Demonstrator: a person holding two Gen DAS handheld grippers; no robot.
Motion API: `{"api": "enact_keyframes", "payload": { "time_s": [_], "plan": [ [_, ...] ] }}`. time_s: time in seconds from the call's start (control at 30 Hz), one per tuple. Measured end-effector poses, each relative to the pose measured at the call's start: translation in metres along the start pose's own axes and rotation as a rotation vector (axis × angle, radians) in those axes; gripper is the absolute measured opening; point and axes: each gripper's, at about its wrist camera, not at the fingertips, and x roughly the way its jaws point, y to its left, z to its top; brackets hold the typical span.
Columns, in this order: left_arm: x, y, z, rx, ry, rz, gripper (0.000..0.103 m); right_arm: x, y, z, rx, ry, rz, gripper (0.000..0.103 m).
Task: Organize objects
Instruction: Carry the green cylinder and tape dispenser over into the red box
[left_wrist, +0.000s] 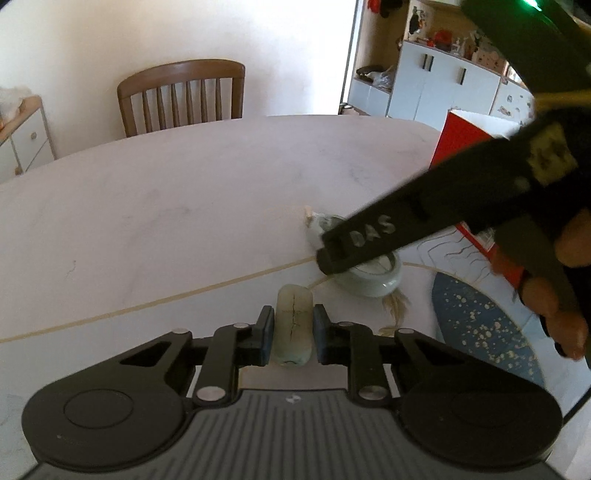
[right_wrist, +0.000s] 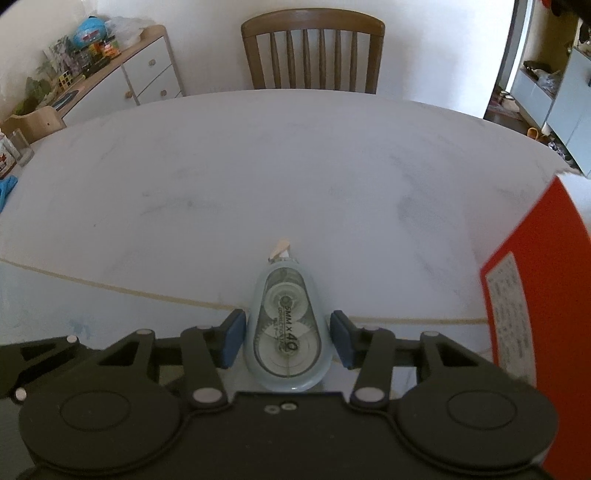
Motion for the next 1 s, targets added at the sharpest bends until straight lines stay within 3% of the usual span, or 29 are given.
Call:
{"api": "enact_keyframes", "payload": {
  "time_s": [0.5,1.0],
  "plan": [
    [-0.051,-0.010,0.022,-0.056,-0.027,-0.006,0.021,-0.073,-0.018,-0.024,0.047,-0.075,0.053,0.049],
    [-0.120,-0.075,0.056,-0.016,-0.086,-0.008,0.021,-0.173,-0.063,-0.043,0.052,-0.228,0.107,0.049]
  ]
}}
